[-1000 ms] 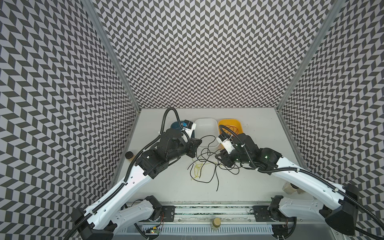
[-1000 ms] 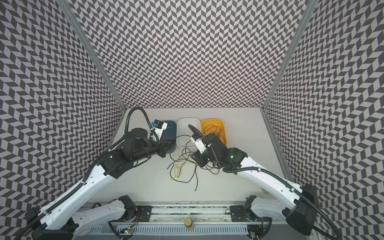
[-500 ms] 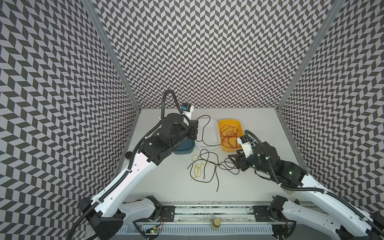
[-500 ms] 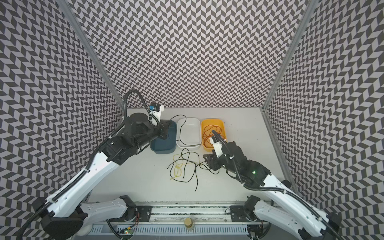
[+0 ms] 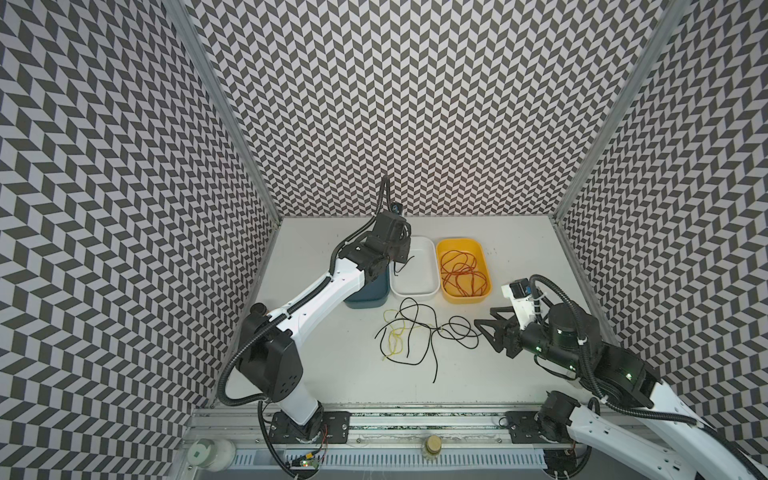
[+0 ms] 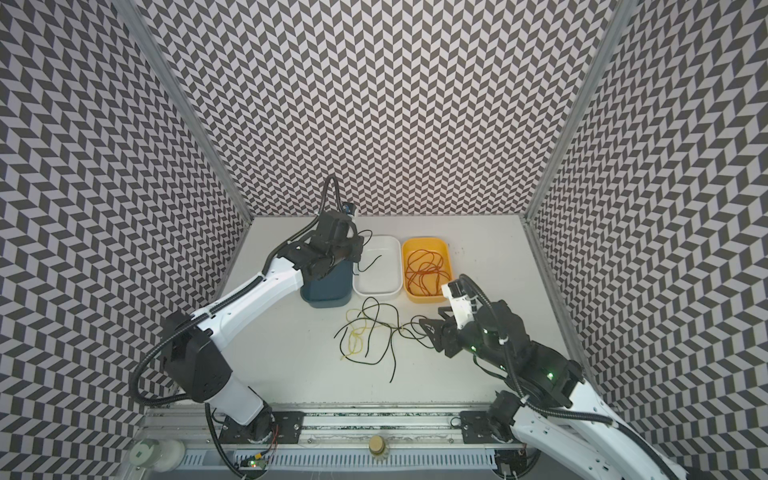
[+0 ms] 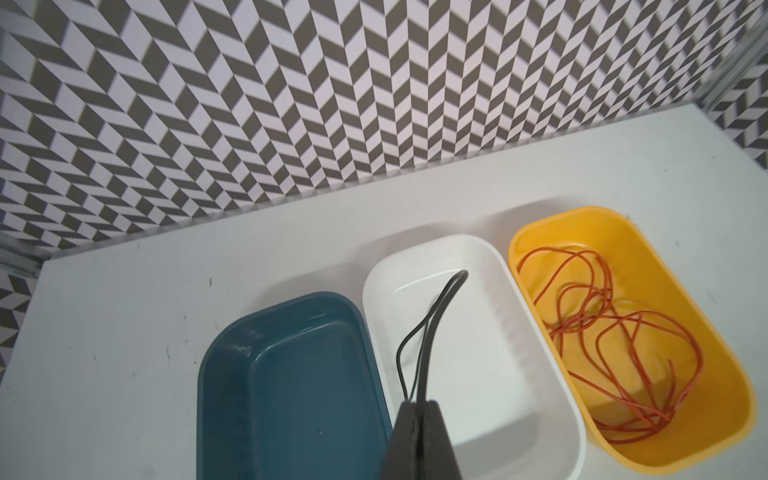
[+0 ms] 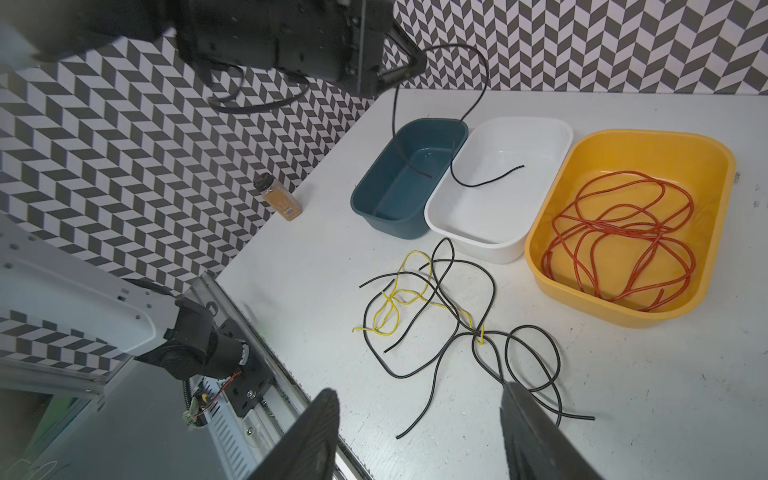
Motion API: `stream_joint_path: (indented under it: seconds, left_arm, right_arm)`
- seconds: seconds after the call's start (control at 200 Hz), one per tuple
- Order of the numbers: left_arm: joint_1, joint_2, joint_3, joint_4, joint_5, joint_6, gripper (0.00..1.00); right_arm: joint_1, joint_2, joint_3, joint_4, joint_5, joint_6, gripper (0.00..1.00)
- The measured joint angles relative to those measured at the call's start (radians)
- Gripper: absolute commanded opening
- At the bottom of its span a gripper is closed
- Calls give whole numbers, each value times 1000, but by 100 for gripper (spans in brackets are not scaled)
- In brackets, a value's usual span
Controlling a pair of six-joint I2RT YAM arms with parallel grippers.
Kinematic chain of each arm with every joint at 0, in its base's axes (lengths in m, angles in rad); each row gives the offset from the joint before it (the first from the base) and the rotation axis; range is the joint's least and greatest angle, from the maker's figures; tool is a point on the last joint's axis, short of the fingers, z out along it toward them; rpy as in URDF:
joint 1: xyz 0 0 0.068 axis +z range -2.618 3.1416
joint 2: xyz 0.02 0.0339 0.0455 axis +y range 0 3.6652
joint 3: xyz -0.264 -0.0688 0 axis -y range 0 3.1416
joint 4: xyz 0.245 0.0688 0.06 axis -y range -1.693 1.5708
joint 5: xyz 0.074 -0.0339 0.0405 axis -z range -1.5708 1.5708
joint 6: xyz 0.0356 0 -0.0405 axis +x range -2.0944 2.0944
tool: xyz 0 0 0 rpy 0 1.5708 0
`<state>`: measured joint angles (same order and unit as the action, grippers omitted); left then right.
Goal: Untangle the cables
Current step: 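Lower the black wire into the white bin and open the left gripper, then draw the left arm back by the teal bin while the right gripper nears the pile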
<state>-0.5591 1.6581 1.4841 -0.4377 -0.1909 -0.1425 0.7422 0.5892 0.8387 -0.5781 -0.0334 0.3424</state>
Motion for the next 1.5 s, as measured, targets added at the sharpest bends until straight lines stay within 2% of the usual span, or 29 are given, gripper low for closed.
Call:
stream_joint_path:
  seconds: [0.195, 0.536, 0.776, 1.112, 1.317, 1.497]
  left_arm:
    - [0, 116, 38, -7, -34, -48, 0]
    - [-33, 288, 143, -13, -64, -126, 0]
    - [-71, 354, 150, -13, -68, -163, 0]
    - [-68, 368, 146, -14, -67, -195, 0]
    - [-68, 377, 145, -14, -63, -200, 6]
    - [-68, 389, 145, -21, -61, -199, 17]
  right_arm:
    - [0, -73, 1, -56, -8, 0, 63]
    - [0, -118, 1, -119, -23, -2, 63]
    - [0, -142, 1, -152, -23, -14, 63]
    - [0, -144, 1, -161, -24, -21, 63]
    - [0, -144, 1, -162, -26, -24, 63]
    - [0, -144, 1, -163, -27, -27, 64]
